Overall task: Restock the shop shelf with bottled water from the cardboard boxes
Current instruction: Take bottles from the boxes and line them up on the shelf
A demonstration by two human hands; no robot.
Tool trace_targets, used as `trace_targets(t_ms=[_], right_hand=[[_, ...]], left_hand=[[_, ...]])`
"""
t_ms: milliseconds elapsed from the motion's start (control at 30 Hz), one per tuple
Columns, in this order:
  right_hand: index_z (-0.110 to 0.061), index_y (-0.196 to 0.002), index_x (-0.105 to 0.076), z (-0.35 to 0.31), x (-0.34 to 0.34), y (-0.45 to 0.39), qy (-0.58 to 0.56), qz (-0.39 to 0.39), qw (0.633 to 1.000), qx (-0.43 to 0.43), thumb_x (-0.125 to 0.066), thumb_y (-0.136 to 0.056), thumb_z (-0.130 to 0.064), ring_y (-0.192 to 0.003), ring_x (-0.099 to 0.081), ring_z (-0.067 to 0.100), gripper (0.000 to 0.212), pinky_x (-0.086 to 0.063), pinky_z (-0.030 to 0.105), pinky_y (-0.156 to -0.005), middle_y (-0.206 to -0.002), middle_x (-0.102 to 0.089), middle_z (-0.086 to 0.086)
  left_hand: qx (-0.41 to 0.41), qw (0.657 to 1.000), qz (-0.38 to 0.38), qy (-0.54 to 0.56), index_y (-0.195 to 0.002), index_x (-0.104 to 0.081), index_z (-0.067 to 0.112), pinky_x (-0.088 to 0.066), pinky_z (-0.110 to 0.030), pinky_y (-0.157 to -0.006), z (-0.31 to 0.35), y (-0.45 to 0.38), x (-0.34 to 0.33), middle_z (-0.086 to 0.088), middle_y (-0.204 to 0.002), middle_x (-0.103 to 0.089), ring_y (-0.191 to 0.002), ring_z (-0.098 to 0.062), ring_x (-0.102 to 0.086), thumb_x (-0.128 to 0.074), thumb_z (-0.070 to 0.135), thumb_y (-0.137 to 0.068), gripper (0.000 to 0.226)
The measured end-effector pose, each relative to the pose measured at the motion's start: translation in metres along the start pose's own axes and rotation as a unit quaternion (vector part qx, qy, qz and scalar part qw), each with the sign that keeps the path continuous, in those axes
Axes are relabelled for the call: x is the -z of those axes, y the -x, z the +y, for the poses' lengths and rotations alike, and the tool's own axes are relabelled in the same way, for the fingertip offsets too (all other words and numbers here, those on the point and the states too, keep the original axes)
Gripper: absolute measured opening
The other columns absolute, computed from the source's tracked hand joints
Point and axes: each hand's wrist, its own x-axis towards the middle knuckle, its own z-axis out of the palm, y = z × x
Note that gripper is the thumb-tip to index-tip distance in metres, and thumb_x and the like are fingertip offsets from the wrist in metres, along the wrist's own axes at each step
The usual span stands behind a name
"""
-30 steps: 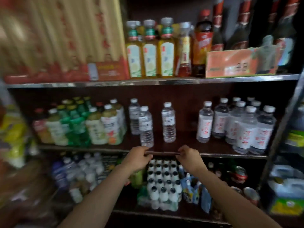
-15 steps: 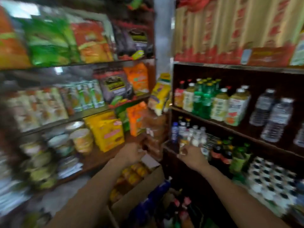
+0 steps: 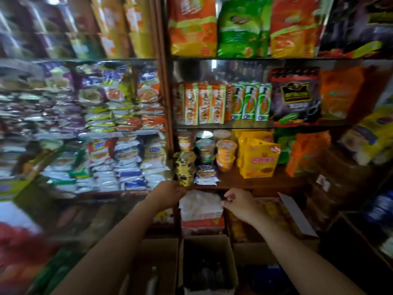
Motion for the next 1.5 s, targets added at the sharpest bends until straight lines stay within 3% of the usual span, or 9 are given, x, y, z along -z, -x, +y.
trace_targets(t_ms=[200, 333, 500, 633, 800, 933, 1233, 1400, 1500], right_hand=[[-0.021, -0.100, -0.061, -0.056, -0.062, -0.072, 0.001, -0.105, 0.993, 0.061, -0.065, -0.086, -0.027, -0.105, -0.057, 0.018, 0.016, -0.050, 0.035, -0.089, -0.108, -0.058, -0.001], [-0.015, -0.100, -0.061, -0.087, -0.098, -0.109, -0.006, -0.151, 0.984, 0.090, -0.064, -0.088, -0.023, -0.096, -0.055, 0.018, 0.015, -0.047, 0.034, -0.084, -0.096, -0.055, -0.001], [-0.016, -0.103, -0.062, -0.112, -0.141, -0.144, 0.010, -0.203, 0.972, 0.116, -0.066, -0.086, -0.028, -0.091, -0.055, 0.013, 0.021, -0.040, 0.024, -0.074, -0.094, -0.057, -0.004], [-0.025, -0.088, -0.060, -0.119, -0.179, -0.161, 0.020, -0.239, 0.964, 0.118, -0.068, -0.084, -0.030, -0.088, -0.055, 0.012, 0.010, -0.039, 0.024, -0.069, -0.088, -0.058, -0.006], [-0.017, -0.112, -0.062, -0.129, -0.229, -0.179, 0.029, -0.273, 0.958, 0.082, -0.067, -0.085, -0.033, -0.096, -0.058, 0.013, 0.032, -0.039, 0.019, -0.068, -0.107, -0.063, 0.001], [-0.016, -0.113, -0.062, -0.133, -0.275, -0.191, 0.026, -0.278, 0.959, 0.047, -0.067, -0.085, -0.033, -0.095, -0.059, 0.013, 0.033, -0.034, 0.011, -0.057, -0.108, -0.064, 0.002], [-0.016, -0.107, -0.063, -0.143, -0.371, -0.213, 0.011, -0.304, 0.949, -0.086, -0.068, -0.084, -0.032, -0.094, -0.063, 0.014, 0.029, -0.050, 0.025, -0.082, -0.106, -0.067, 0.002], [-0.005, -0.109, -0.063, -0.133, -0.421, -0.208, -0.016, -0.293, 0.939, -0.177, -0.069, -0.085, -0.026, -0.088, -0.062, 0.016, 0.032, -0.045, 0.021, -0.070, -0.105, -0.067, 0.009], [0.004, -0.106, -0.063, -0.121, -0.448, -0.203, -0.032, -0.282, 0.936, -0.210, -0.067, -0.086, -0.020, -0.103, -0.063, 0.023, 0.032, -0.046, 0.024, -0.070, -0.100, -0.067, 0.010]], left_hand=[[0.093, 0.995, 0.020, 0.042, -0.094, -0.068, 0.017, -0.044, -0.028, -0.077, -0.078, -0.009, 0.016, -0.008, -0.099, -0.069, -0.101, -0.026, -0.064, -0.050, 0.044, -0.087, 0.033], [0.151, 0.987, 0.023, 0.046, -0.115, -0.065, 0.013, -0.043, -0.028, -0.090, -0.116, -0.017, 0.026, -0.009, -0.116, -0.066, -0.112, -0.025, -0.059, -0.054, 0.036, -0.092, 0.035], [0.217, 0.974, 0.040, 0.047, -0.108, -0.068, 0.013, -0.043, -0.027, -0.083, -0.163, -0.033, 0.027, -0.012, -0.116, -0.066, -0.108, -0.026, -0.060, -0.056, 0.036, -0.090, 0.032], [0.246, 0.968, 0.033, 0.041, -0.115, -0.065, 0.010, -0.042, -0.026, -0.088, -0.191, -0.041, 0.024, -0.011, -0.119, -0.064, -0.114, -0.025, -0.057, -0.054, 0.035, -0.093, 0.034], [0.277, 0.959, 0.007, 0.058, -0.112, -0.066, 0.010, -0.042, -0.025, -0.087, -0.239, -0.058, 0.015, -0.010, -0.116, -0.065, -0.110, -0.023, -0.058, -0.054, 0.036, -0.093, 0.034], [0.284, 0.957, -0.033, 0.051, -0.115, -0.065, 0.013, -0.039, -0.026, -0.092, -0.284, -0.081, 0.007, -0.006, -0.119, -0.064, -0.115, -0.023, -0.055, -0.053, 0.038, -0.093, 0.035], [0.283, 0.937, -0.159, 0.130, -0.102, -0.065, 0.011, -0.049, -0.038, -0.094, -0.390, -0.123, -0.019, -0.009, -0.104, -0.062, -0.107, -0.026, -0.059, -0.056, 0.034, -0.092, 0.027], [0.268, 0.926, -0.229, 0.133, -0.114, -0.064, 0.008, -0.048, -0.032, -0.088, -0.437, -0.134, -0.047, -0.011, -0.116, -0.065, -0.107, -0.024, -0.060, -0.052, 0.035, -0.095, 0.035], [0.280, 0.917, -0.241, 0.150, -0.114, -0.064, 0.010, -0.046, -0.029, -0.085, -0.458, -0.140, -0.074, -0.009, -0.119, -0.063, -0.108, -0.022, -0.060, -0.054, 0.036, -0.094, 0.035]])
